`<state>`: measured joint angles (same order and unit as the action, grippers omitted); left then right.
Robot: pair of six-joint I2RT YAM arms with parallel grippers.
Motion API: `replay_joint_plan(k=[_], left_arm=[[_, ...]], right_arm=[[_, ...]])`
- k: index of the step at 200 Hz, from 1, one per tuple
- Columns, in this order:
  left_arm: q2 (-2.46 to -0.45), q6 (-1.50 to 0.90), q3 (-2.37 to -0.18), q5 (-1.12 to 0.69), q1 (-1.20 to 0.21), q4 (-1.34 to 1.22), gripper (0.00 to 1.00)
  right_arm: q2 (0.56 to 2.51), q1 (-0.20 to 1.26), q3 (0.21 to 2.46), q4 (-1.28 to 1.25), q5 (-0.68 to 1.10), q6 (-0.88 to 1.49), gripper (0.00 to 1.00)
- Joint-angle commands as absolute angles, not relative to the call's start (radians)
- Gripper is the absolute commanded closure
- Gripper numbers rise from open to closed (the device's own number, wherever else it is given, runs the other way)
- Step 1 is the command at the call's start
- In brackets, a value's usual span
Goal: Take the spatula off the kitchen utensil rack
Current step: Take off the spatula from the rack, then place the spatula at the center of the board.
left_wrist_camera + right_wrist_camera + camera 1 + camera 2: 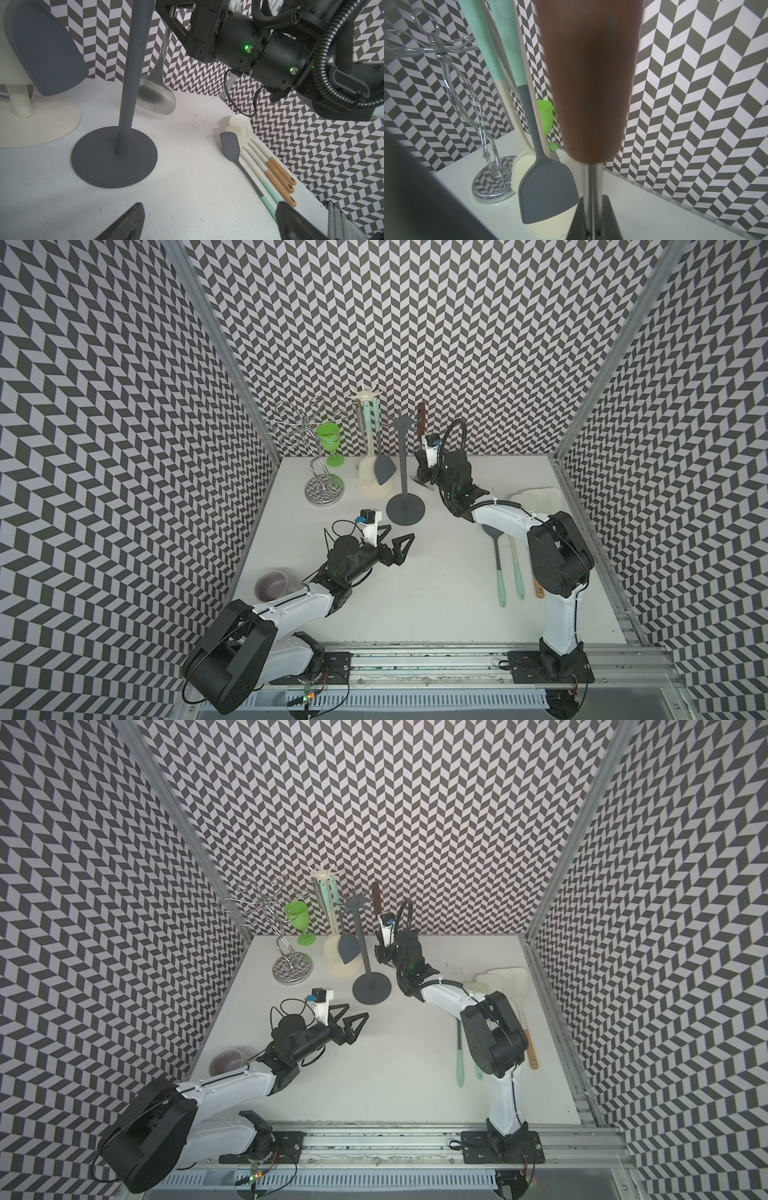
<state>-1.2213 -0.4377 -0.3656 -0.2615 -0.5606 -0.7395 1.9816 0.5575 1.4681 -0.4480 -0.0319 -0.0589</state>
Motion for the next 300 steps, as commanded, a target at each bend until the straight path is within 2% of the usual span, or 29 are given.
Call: replay_joint_plan(k=[1, 48, 88, 153, 189, 231, 300], left_arm=[[-1.198, -0.417, -0.348, -0.247, -0.568, -0.773, 0.00], [-1.182, -0.416, -0.341, -0.241, -0.569, -0.775, 0.00], [-1.151, -0.416, -0.332, -0.234, -0.572, -0.772, 0.00], [-1.055, -0.413, -0.289, -0.194, -0.576, -0.781, 0.00], [-0.979, -0.430, -0.263, -0.164, -0.577, -0.779, 0.00], [-0.924, -0.457, -0.239, -0.139, -0.574, -0.786, 0.00], [-0.938, -0.535, -0.211, -0.243, -0.542, -0.888, 0.00]], right_arm=[[1.898, 0.568, 1.486, -0.518, -0.130, -0.076, 1.00], [1.886, 0.565, 1.531, -0.413, -0.308, -0.069, 1.00], [1.802, 0.557, 1.426, -0.433, -0.370, -0.120, 1.00], [1.583, 0.580, 1.067, -0.605, -0.266, -0.304, 1.00], [1.550, 0.661, 0.956, -0.598, -0.303, -0.443, 1.00], [1.581, 0.808, 0.878, -0.676, -0.481, -0.582, 1.00], [1.575, 0.979, 0.804, -0.674, -0.548, -0.614, 1.00]])
